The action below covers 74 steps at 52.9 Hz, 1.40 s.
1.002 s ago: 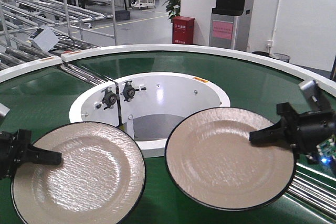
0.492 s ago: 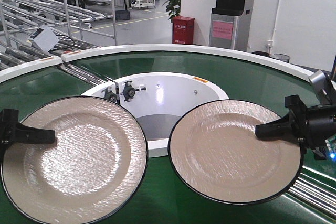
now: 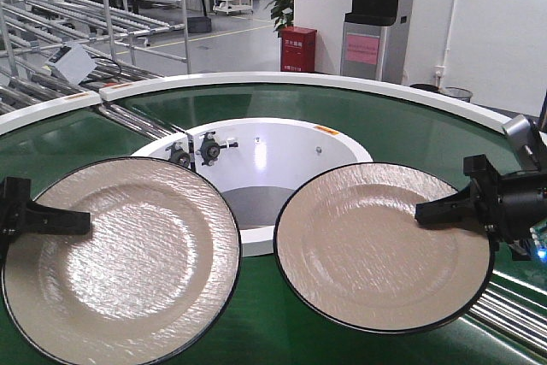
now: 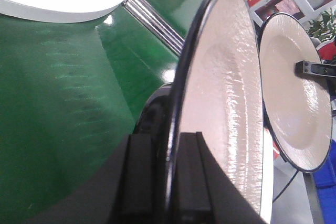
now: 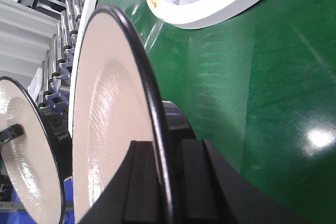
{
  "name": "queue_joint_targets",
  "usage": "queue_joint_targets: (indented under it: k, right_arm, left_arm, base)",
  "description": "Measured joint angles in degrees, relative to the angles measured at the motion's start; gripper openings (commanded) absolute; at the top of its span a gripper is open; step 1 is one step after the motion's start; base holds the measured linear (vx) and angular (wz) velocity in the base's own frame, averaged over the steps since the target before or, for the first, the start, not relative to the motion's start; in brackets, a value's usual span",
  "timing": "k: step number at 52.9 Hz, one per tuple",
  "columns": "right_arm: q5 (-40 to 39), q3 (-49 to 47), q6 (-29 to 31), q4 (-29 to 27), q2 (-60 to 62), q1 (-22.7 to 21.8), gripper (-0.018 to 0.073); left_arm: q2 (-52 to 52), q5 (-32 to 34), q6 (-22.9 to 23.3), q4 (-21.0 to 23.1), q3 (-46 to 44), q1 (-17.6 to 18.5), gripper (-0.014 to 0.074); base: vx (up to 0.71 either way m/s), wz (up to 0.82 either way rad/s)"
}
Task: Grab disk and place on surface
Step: 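Hold both plates upright while the base drives to the steel table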
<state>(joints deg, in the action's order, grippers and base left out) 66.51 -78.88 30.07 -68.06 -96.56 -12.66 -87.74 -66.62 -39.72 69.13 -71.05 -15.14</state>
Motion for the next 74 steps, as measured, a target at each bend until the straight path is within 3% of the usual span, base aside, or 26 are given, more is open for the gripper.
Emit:
queue_joint_targets:
  k: [32,74]
  right_arm:
    - [-0.1,0.0,0.0,0.0,0.0,0.0,-0.0009]
    - [-0.2,0.0,0.0,0.0,0.0,0.0,-0.0009]
  left_arm:
    - [0.0,0.1,0.0,-0.1,0.0,0.0,-0.0002]
    - [0.0,0.3,0.0,-0.1,0.0,0.0,-0.0002]
  base:
    - [-0.02,-0.08]
    - [-0.12,-0.46]
